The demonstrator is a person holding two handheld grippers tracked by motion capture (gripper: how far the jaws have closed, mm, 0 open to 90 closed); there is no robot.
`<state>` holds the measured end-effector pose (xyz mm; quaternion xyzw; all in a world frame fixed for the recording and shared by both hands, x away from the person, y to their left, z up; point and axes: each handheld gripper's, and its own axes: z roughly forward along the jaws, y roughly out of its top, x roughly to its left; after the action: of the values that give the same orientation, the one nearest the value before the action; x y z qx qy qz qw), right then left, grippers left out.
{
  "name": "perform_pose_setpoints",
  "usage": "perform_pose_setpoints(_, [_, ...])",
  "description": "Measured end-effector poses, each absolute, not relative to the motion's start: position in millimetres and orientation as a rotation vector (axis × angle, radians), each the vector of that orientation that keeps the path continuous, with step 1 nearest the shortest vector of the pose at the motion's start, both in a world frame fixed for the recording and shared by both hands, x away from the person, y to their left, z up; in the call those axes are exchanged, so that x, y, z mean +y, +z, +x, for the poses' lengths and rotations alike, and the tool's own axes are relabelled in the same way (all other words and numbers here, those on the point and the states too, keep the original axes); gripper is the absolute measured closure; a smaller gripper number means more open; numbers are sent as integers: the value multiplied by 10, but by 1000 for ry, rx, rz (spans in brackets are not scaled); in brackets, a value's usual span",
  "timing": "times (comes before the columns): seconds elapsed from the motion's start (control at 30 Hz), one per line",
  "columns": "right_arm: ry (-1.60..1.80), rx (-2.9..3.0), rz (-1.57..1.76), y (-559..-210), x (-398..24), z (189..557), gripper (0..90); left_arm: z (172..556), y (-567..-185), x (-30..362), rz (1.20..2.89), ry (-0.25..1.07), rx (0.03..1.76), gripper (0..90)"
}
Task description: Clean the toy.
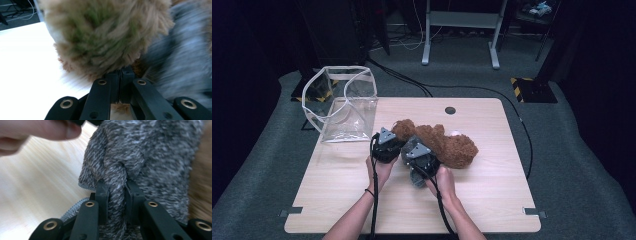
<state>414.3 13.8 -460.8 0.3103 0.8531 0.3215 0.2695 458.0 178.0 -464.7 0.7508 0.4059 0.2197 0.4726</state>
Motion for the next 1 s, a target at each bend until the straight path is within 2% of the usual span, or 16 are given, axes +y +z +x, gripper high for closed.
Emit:
perform_pose_setpoints(0.3, [810, 2287, 928, -4672, -17, 4116, 760, 4589, -4652, 1785, 1823, 550, 989, 887])
perform_pose_setpoints(0.8, [745, 2154, 1159, -4739, -806, 3985, 762, 4598, -4659, 1792, 1822, 549, 989, 887])
perform_pose_setpoints(1.0, [740, 2052, 1269, -4684, -1242, 3933, 762, 4599, -4660, 1790, 1822, 551, 989, 887])
